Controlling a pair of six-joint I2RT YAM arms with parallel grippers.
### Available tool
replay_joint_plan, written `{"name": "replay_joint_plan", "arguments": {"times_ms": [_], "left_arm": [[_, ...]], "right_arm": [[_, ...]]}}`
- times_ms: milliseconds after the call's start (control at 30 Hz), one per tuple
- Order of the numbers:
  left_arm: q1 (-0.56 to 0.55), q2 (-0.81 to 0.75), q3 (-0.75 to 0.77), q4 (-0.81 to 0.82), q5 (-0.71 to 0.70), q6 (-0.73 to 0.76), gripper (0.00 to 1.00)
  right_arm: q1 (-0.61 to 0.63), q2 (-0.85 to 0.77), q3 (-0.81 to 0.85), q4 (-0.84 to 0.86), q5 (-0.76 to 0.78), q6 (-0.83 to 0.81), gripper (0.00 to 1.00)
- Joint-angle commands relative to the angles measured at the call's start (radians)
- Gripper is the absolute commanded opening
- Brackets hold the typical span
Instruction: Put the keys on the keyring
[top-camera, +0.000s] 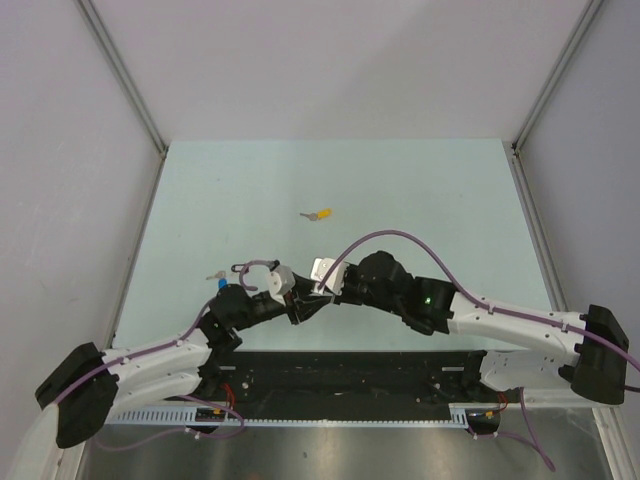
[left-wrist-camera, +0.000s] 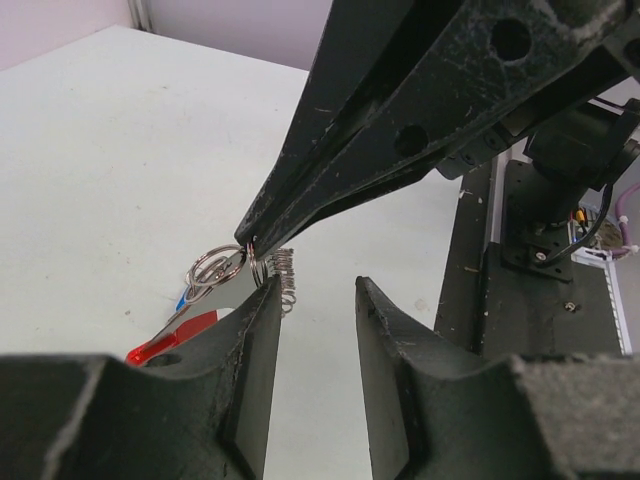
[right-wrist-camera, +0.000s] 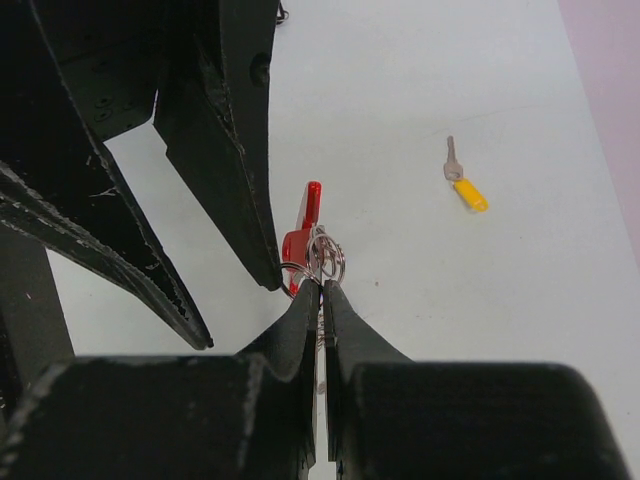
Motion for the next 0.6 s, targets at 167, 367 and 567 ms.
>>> {"name": "replay_joint_plan", "arguments": {"times_ms": [167,367,567], "left_arm": [[-0.007,-0.052,0.002,0.061,-0.076,0.1,0.4],[-0.017,-0.121,-0.029,0.018,-0.108,0.088,0.4],[-0.02,-0.096,-0.022,-0.002,-0.137,0.1,0.4]], "right_arm": [[0.027,-0.046,-0.006,0.053,0.027,-0.016,0.01],[0.027,-0.065,-0.022,0.065,0.069,-0.009,0.01],[0.027,-0.068,-0.025,0.07,0.07,-0.009,0.01]]}}
